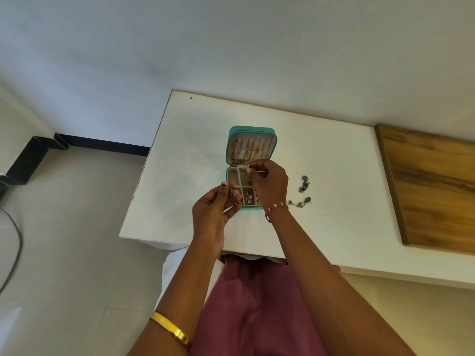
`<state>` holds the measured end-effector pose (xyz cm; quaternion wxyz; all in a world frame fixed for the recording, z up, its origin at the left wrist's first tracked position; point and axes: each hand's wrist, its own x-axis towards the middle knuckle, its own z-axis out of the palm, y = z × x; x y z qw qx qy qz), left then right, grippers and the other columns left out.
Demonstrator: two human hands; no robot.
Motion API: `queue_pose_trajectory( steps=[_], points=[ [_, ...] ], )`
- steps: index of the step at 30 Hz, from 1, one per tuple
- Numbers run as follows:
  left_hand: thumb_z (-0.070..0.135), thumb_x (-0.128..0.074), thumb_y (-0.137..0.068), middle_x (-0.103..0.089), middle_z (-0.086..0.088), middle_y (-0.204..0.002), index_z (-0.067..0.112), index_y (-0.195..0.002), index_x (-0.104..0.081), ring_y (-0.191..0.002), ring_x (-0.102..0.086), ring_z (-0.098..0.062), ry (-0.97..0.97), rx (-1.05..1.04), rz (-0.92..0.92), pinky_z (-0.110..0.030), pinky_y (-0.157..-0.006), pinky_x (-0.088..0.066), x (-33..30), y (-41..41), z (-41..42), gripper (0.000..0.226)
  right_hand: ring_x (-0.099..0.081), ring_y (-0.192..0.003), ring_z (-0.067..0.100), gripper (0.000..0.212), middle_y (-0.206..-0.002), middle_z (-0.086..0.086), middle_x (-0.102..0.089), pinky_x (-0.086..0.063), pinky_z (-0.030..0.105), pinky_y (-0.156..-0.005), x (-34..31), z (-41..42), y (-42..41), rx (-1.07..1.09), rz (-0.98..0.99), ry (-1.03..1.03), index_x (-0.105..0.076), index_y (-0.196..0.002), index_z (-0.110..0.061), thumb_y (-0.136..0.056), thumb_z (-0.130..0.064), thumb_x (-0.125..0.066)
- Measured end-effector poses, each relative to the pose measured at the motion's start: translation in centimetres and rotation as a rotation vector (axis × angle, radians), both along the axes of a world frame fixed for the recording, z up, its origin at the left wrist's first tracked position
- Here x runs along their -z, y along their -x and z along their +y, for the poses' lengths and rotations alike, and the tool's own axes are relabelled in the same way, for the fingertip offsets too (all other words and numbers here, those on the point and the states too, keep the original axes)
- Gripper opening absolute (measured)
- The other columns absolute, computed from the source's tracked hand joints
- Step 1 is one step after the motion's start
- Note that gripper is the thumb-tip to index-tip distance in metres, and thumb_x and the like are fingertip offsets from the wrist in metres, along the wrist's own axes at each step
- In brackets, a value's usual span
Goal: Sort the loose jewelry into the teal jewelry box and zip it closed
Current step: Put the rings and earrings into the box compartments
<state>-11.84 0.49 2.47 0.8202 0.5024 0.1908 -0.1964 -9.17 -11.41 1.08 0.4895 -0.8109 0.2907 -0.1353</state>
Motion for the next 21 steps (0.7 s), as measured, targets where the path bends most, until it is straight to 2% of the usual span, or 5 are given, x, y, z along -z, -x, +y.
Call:
queue_pose_trajectory(
  steps=[5, 8, 11, 16, 21],
  points=[
    [0.02, -0.058, -0.085, -0.069, 0.002, -0.066, 0.014, -0.087, -0.066, -0.07, -0.066, -0.014, -0.009, 0.023, 0.021, -0.028, -0.068, -0.056, 0.4, -0.2, 0.2, 0.011, -0.055, -0.081, 0.014, 0.014, -0.097, 0.01, -0.067, -0.039, 0.016, -0.069, 0.7, -0.1, -0.7, -0.053, 0.078, 0.131, -0.07, -0.091, -0.008, -0.08, -0.003, -0.064],
    [0.018, -0.059, -0.084, -0.069, 0.001, -0.064, 0.013, -0.083, -0.066, -0.066, -0.066, -0.012, 0.004, 0.018, 0.039, -0.024, -0.064, -0.057, 0.6, -0.1, 0.3, 0.008, -0.059, -0.089, 0.019, 0.015, -0.1, 0.01, -0.067, -0.037, 0.012, -0.066, 0.6, -0.7, -0.5, -0.049, 0.106, 0.154, -0.07, -0.095, -0.009, -0.082, -0.007, -0.063],
    [0.018, -0.06, -0.084, -0.07, 0.003, -0.064, 0.014, -0.084, -0.066, -0.065, -0.068, -0.01, -0.028, 0.019, 0.037, -0.024, -0.062, -0.057, 0.8, 0.0, 0.3, 0.008, -0.059, -0.081, 0.013, 0.014, -0.093, 0.006, -0.068, -0.038, 0.002, -0.062, -0.7, -0.8, 0.8, 0.038, 0.036, 0.082, -0.071, -0.09, -0.011, -0.082, -0.006, -0.061],
    [0.015, -0.061, -0.084, -0.072, 0.002, -0.067, 0.011, -0.098, -0.066, -0.066, -0.069, -0.01, -0.105, 0.058, -0.046, -0.024, -0.062, -0.058, 0.9, 1.0, -0.3, 0.016, -0.058, -0.069, 0.009, 0.013, -0.083, 0.001, -0.066, -0.049, 0.024, -0.066, -2.6, 1.6, 5.1, -0.107, 0.049, -0.186, -0.07, -0.088, -0.016, -0.083, -0.007, -0.062],
    [0.016, -0.062, -0.084, -0.074, -0.006, -0.077, 0.011, -0.109, -0.065, -0.074, -0.071, -0.021, -0.167, 0.092, -0.073, -0.028, -0.065, -0.058, 1.2, 2.3, -0.2, 0.026, -0.055, -0.079, 0.008, 0.014, -0.087, -0.004, -0.059, -0.042, 0.011, -0.068, -2.6, 3.6, 7.4, -0.113, 0.088, -0.091, -0.068, -0.096, -0.008, -0.087, -0.009, -0.058]
  ],
)
